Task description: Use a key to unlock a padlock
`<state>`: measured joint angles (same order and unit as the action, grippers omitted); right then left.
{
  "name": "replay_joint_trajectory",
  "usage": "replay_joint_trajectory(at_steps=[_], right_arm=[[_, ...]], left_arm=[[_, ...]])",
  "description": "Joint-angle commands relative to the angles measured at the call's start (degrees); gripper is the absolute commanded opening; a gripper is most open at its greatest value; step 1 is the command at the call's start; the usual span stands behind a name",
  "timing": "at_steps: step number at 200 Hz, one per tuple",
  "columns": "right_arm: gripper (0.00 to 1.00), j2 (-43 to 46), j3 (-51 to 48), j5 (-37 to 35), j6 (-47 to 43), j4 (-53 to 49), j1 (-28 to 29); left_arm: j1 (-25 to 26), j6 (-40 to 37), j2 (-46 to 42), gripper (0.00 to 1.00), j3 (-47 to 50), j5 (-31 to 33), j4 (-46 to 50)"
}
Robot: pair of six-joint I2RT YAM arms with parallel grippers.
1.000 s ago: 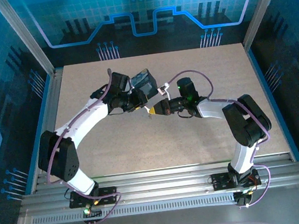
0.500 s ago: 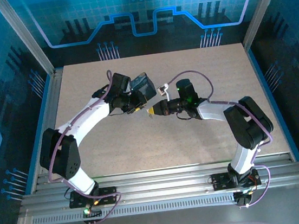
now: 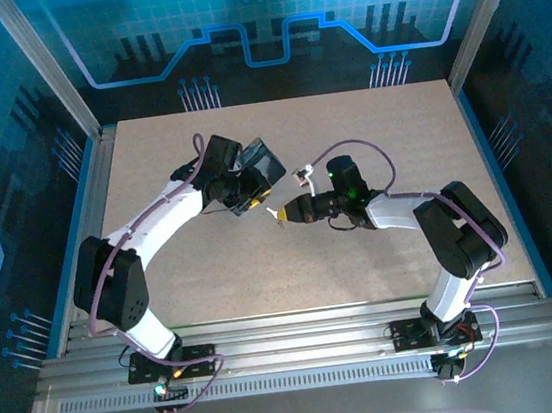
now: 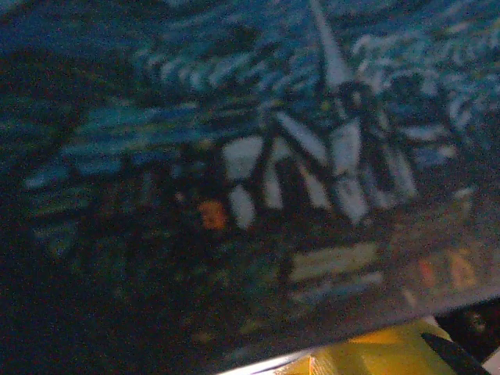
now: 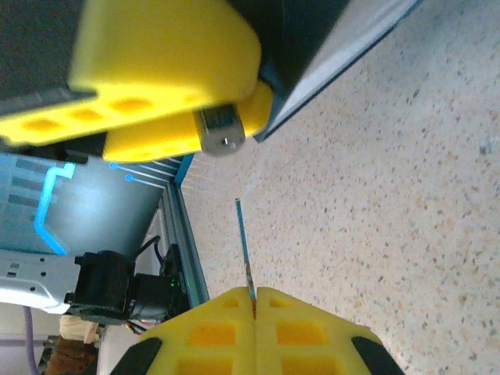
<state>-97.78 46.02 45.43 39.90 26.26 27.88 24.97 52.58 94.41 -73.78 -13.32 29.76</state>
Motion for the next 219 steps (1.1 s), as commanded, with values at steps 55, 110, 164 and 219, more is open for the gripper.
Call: replay_joint_trajectory(at_steps=[55,110,164,219], right_arm=[[0.0,6.3,-5.3,0.4,1.5,2.8,0.6],[0.0,2.3,-3.7,1.8,7.5,8.6,-0.6],[0.0,-0.5,-2.5,1.5,8.9,10.2,-1.3],[0.0,1.0,-3.3,1.8,8.6,10.5,-1.0]], left_arm=[[-0.8,2.0,-1.2,0.0,-3.3,-5.7,4.2],[-0.9,3.0,-0.6,0.0,-3.2,-6.0,3.9],[-0.9,3.7,-0.5,0.0,-1.9,-6.4,3.0],[-0.9,4.1,-0.9,0.0,-1.2,-4.5,2.8]])
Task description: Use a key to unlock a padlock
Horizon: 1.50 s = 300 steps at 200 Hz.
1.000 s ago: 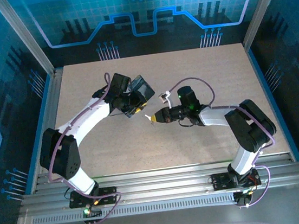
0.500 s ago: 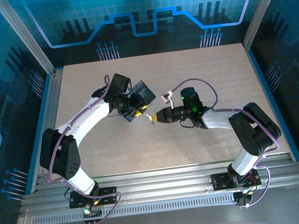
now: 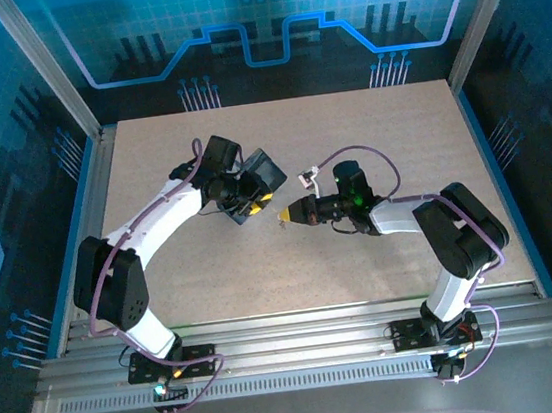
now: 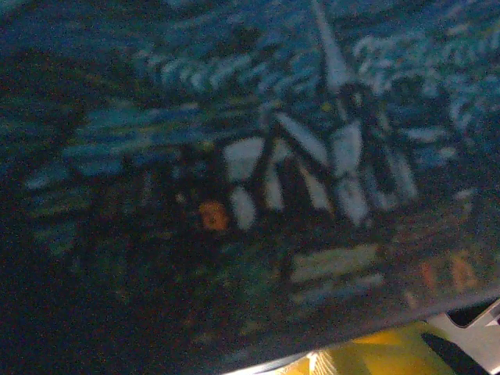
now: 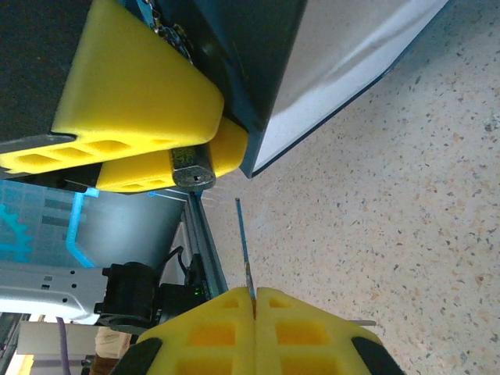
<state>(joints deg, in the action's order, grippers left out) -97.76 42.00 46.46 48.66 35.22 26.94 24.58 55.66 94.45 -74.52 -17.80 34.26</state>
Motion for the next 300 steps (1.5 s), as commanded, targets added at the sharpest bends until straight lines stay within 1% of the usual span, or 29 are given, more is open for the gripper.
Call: replay_joint_trajectory(at_steps=[1,99,133,207,238,300], right_arm=[[0.0,1.0,0.7,0.8,-0.2,1.5,0.0],[0.0,2.5,1.8,0.6,0.2,1.3,0.8],[0.0,3.0,2.2,0.3,-0.2,0.4,1.3],[0.0,1.0,2.4,-0.3,-0.8,-0.2,2.0],[0.0,0.1,2.0,-0.5,0.0,1.5,2.0],[0.0,-0.3,2.6,-0.6,-0.2,1.6,1.9]], left_arm=[[-0.5,1.1,-0.9,0.0,-0.5,0.0,-1.7],[-0.5,1.7,-2.2,0.0,1.2,1.8,-2.2],[-0.5,2.1,-2.3,0.0,1.9,1.5,-2.9],[-0.5,2.7,-3.0,0.0,1.8,1.3,-3.6],[-0.5,3.0,-3.0,0.0,1.8,0.8,-3.9],[-0.5,3.1,-3.5,0.0,2.2,0.4,-4.4]])
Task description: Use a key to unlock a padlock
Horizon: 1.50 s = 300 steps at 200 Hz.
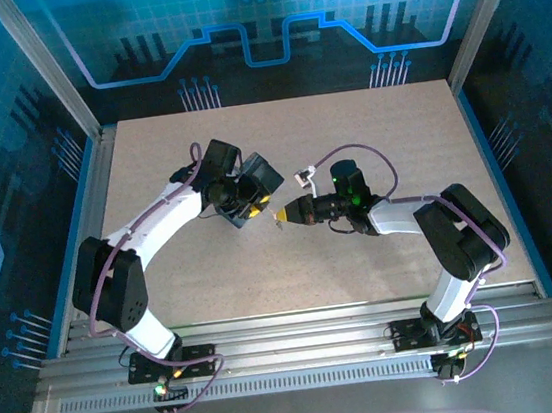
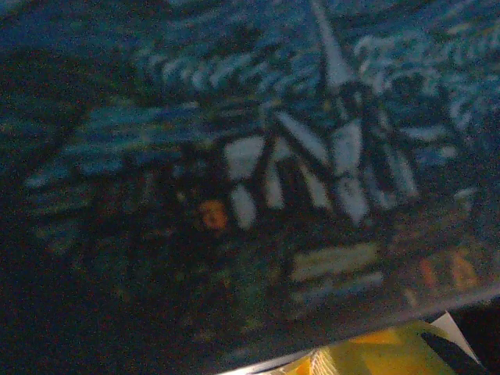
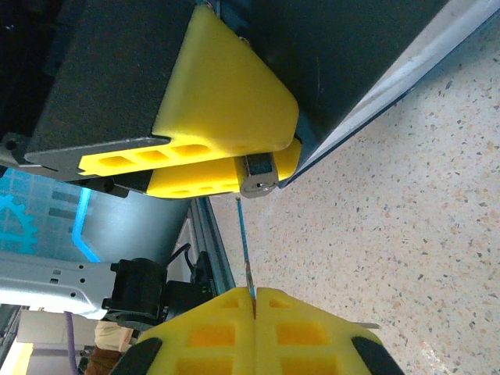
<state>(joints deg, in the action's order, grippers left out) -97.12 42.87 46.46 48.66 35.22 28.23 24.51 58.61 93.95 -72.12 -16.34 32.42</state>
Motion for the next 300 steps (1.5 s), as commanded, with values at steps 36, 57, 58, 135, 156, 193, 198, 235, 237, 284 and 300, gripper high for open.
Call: replay_joint_trajectory(at_steps=[36,57,58,135,156,193,198,235,237,284,300], right_arm=[[0.0,-1.6,2.1,-0.5,0.2,2.2,0.5],[0.0,-1.7,2.3,-0.5,0.2,2.1,0.5],[0.0,-1.7,2.3,-0.5,0.2,2.1,0.5],[0.0,-1.6,1.7,-0.8,0.4,2.4,-0.3],[0.0,-1.6,1.2,-1.0,0.3,2.1,-0.7],[0.0,-1.6,1.2,-1.1,0.5,2.5,-1.0],[0.0,-1.7,1.2,-0.9,0.5,2.6,-1.0],[0.0,-1.7,1.5,-0.9,0.8,3.4,-0.9],[0.0,-1.7,1.6,-0.9,0.8,3.4,-0.9],[0.0,-1.9,2.0,-0.6,1.2,4.4,-0.7],[0.0,-2.1,2.1,-0.2,1.9,5.4,-0.5]], left_arm=[[-0.5,0.2,-3.0,0.0,-0.1,-1.2,-2.8],[-0.4,0.3,-3.0,0.0,0.0,-1.5,-3.2],[-0.4,0.4,-3.0,0.0,0.0,-1.6,-3.2],[-0.5,0.4,-3.1,0.0,0.2,-1.8,-3.3],[-0.4,0.5,-3.2,0.0,0.0,-1.8,-3.3],[-0.4,0.5,-3.2,0.0,0.0,-1.8,-3.4],[-0.4,0.7,-3.2,0.0,0.0,-1.9,-3.5],[-0.3,0.7,-3.0,0.0,0.0,-2.5,-3.9],[-0.3,0.7,-3.0,0.0,0.1,-2.5,-3.9],[0.0,0.8,-2.7,0.0,0.0,-3.0,-4.4],[0.0,0.7,-2.7,0.0,0.2,-3.2,-4.6]])
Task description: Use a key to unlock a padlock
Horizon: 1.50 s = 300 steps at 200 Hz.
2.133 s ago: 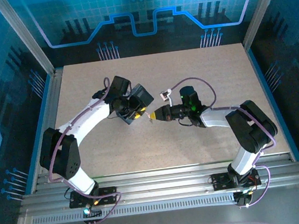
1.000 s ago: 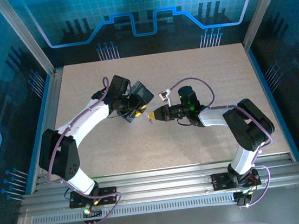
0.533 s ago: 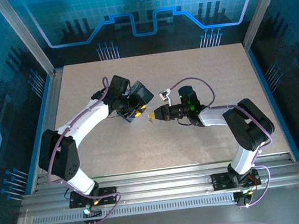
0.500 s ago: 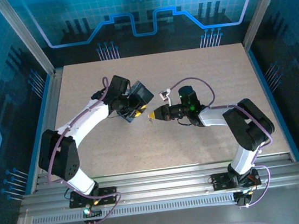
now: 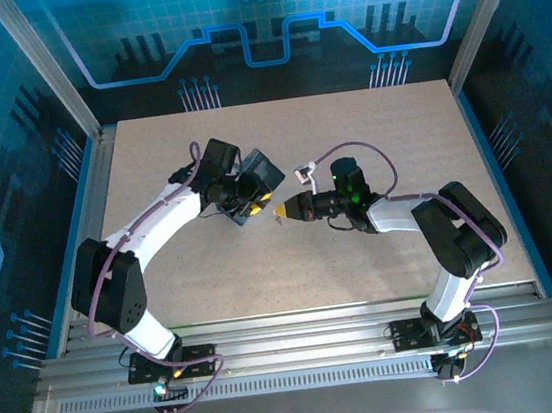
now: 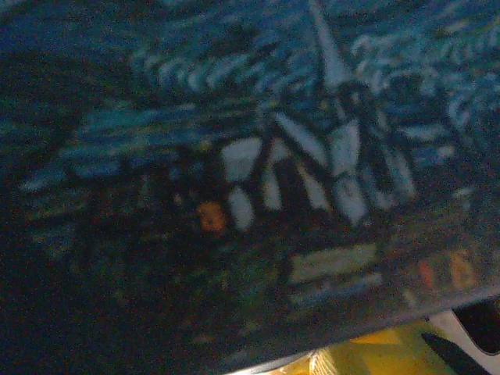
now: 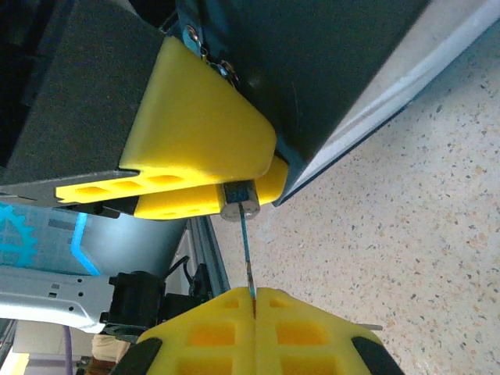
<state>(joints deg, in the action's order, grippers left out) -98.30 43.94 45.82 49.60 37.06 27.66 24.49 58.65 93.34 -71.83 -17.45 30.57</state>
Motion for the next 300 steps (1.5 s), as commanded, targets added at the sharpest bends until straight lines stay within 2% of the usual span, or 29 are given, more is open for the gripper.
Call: replay_joint_trajectory(at_steps=[1,79,116,150,174,246,300], right_arm=[[0.0,-0.9,1.0,0.4,0.9,3.6,0.0],[0.0,-3.5,1.9,1.1,5.5,9.3,0.1],[0.0,-2.6,1.7,0.7,4.4,8.2,0.2],[0.0,-3.3,1.4,0.8,4.2,9.3,0.2],[0.0,-4.0,0.9,1.4,5.3,11.4,0.0],[0.0,-7.8,0.9,3.5,12.4,22.4,-0.1],[0.0,-8.4,0.8,3.6,11.8,22.1,-0.3]], left_arm=[[0.1,0.7,-2.1,0.0,0.0,-2.1,-2.8],[0.7,-0.7,-1.9,0.0,0.2,-3.7,-3.9],[1.0,-4.8,-1.6,0.0,-1.3,-2.4,-0.1],[0.9,-8.0,-0.7,0.0,-1.5,-5.9,-1.0],[0.8,-11.7,-0.3,0.0,-2.8,-5.9,2.2],[-0.1,-12.9,-0.1,0.0,-1.9,-8.7,0.6],[-1.0,-19.3,1.3,0.0,-3.5,-9.6,4.8]])
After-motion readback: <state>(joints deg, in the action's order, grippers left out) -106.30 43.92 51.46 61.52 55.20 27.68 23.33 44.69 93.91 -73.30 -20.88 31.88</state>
